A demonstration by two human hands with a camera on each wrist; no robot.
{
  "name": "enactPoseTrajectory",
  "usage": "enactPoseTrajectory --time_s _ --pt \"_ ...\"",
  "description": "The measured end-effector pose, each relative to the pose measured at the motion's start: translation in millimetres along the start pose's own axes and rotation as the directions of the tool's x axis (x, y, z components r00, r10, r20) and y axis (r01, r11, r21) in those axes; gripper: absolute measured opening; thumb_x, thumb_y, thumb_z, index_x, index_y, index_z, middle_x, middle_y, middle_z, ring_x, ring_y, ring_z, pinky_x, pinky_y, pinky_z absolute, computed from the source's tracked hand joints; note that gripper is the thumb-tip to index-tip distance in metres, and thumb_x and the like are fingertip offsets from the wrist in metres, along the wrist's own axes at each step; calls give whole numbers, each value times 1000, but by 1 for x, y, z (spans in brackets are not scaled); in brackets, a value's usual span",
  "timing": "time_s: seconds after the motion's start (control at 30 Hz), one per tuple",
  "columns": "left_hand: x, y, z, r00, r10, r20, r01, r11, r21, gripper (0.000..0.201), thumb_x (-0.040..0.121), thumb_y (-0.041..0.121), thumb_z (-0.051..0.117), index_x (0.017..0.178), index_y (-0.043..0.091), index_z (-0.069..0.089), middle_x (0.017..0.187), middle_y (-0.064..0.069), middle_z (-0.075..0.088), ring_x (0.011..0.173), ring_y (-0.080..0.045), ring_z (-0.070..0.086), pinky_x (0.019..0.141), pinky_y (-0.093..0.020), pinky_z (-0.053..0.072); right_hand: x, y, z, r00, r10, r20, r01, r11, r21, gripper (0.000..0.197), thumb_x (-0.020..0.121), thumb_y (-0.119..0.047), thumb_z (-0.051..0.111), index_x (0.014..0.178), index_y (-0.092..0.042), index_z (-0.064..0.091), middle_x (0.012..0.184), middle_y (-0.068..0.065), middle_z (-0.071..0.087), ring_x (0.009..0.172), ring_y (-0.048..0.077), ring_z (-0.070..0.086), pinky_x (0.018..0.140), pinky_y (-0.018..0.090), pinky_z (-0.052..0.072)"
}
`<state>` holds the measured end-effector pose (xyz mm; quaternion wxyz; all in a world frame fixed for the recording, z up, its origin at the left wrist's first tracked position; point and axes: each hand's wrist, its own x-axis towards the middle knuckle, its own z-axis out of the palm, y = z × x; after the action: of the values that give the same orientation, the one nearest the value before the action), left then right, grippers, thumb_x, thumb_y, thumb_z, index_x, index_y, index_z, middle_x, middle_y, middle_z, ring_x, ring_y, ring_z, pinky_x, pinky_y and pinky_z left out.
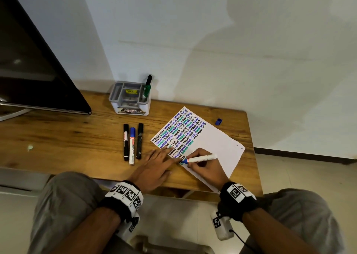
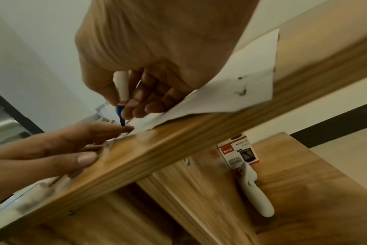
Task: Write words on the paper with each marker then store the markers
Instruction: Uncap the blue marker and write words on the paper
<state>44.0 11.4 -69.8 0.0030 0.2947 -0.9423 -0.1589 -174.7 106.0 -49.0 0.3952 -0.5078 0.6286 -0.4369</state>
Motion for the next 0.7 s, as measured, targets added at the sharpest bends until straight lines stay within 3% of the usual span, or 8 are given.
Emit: enactPoseTrajectory --time_s 0.13,0.3,0.43,0.57,0.7 --pt "0 -1 1 1000 2 5 -2 1000 -7 55 99 39 47 149 42 26 165 5 12 151 -18 9 118 -42 6 -2 6 0 999 -9 -40 8 1000 -30 14 87 -9 76 87 -19 67 90 -7 72 90 9 67 75 18 55" --pt "0 -2 4 1000 16 22 -17 1000 26 56 94 48 24 149 42 25 166 9 9 152 -16 8 121 -47 13 -5 14 2 999 20 -49 -19 1000 26 11 86 -10 77 86 -13 66 94 -5 74 100 10 69 80 25 60" --pt "-1 0 5 1000 14 20 -15 1000 16 58 92 49 20 149 43 24 165 9 11 152 -16 10 121 -46 11 -5 21 4 998 41 -43 -38 998 54 13 86 -11 78 85 -15 66 98 -7 75 104 10 69 82 27 61" --pt "0 -1 7 1000 18 14 -18 999 30 53 95 46 30 148 43 26 165 7 14 152 -18 12 121 -52 17 -5 24 4 999 25 -37 -24 999 45 12 85 -12 79 87 -15 68 101 -5 76 105 14 70 85 33 62" --pt "1 -1 8 999 31 20 -32 998 57 55 99 40 42 150 46 21 166 5 12 152 -19 9 121 -53 14 -4 23 4 999 9 -35 -8 1000 25 13 85 -12 79 85 -20 67 98 -3 76 99 17 71 82 34 62"
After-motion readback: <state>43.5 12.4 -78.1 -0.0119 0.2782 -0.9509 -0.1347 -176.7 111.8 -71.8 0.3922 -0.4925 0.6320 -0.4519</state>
